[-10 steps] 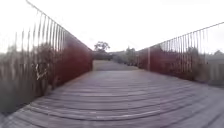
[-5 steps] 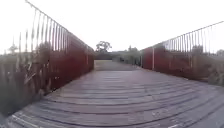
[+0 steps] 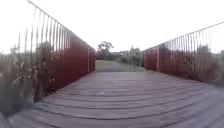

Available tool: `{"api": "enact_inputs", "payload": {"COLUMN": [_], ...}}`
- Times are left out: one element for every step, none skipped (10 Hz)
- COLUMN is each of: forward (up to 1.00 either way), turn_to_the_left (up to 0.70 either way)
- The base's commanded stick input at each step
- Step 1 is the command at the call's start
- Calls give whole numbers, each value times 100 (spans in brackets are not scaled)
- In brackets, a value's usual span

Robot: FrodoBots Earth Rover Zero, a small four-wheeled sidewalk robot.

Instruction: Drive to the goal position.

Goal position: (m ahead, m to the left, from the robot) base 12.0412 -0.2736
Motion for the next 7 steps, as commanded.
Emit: {"api": "enact_inputs", "payload": {"forward": [70,70,70,70,70,70,70], "turn_to_the_left": [0,0,0,0,0,0,0]}}
